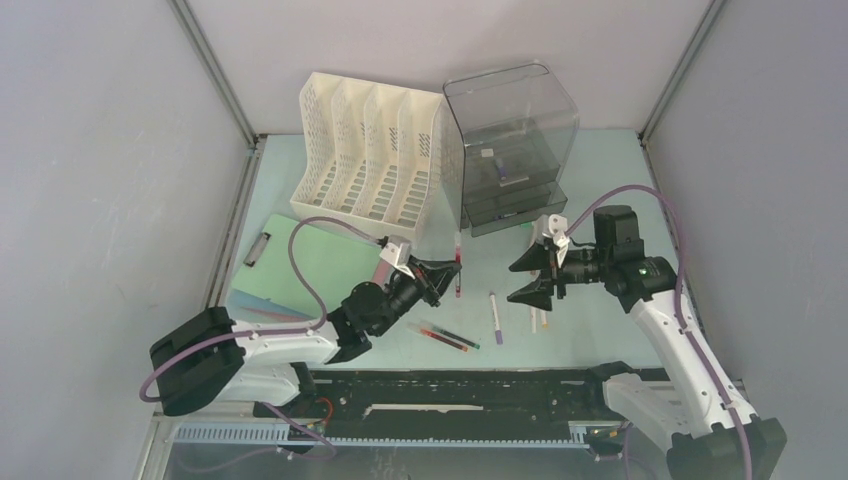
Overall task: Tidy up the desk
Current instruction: Pick up the stationery from the center of the board, then place the stationery in the drawer.
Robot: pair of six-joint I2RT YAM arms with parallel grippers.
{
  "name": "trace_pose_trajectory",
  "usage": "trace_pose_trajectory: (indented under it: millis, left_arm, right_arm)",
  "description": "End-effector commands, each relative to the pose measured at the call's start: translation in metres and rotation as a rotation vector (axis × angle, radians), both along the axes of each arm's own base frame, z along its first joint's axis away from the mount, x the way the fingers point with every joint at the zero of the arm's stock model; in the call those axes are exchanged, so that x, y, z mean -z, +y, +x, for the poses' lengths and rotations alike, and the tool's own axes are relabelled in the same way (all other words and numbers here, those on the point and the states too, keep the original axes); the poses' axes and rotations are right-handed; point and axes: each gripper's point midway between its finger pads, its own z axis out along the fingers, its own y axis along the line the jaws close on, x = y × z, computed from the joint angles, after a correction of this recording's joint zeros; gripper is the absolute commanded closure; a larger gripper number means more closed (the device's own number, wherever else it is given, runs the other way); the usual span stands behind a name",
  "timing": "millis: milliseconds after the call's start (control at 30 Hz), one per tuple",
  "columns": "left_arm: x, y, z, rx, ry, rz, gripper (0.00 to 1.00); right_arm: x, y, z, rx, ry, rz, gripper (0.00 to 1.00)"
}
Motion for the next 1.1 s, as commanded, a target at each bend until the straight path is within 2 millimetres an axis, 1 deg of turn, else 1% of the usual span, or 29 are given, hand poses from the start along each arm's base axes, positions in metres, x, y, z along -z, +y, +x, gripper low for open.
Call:
trace_pose_trajectory:
  millis: [0, 167, 233, 400, 533, 700, 833, 1067]
  left_arm:
    - [-0.051, -0.003, -0.005, 0.033, -0.031, -0.251, 1.0]
    - [-0.059, -0.008, -0.011, 0.079, -0.05, -0.309, 1.0]
    - [-0.062, -0.011, -0.012, 0.099, -0.056, -0.327, 1.0]
    - [-0.068, -0.024, -0.019, 0.167, -0.055, -0.379, 1.0]
    - [-0.069, -0.034, -0.02, 0.193, -0.039, -0.391, 1.0]
    - [-0.068, -0.037, -0.021, 0.193, -0.032, -0.392, 1.0]
    - [-0.067, -0.038, -0.02, 0.188, -0.027, -0.393, 1.0]
    - [-0.069, -0.042, -0.022, 0.203, -0.021, -0.403, 1.0]
  right_arm:
    - [-0.002, 0.011, -0.009, -0.069, 0.025, 0.056, 0.29]
    - [-0.001, 0.017, -0.009, -0.069, 0.07, 0.074, 0.28]
    - [-0.001, 0.02, -0.006, -0.058, 0.092, 0.085, 0.28]
    - [0.004, 0.028, 0.01, 0.04, 0.191, 0.102, 0.29]
    - [0.007, 0.035, 0.016, 0.079, 0.255, 0.115, 0.3]
    - [0.009, 0.038, 0.038, 0.254, 0.343, 0.125, 0.32]
    - [0.006, 0.043, 0.031, 0.219, 0.378, 0.138, 0.35]
    - [0.007, 0.051, 0.021, 0.167, 0.395, 0.132, 0.46]
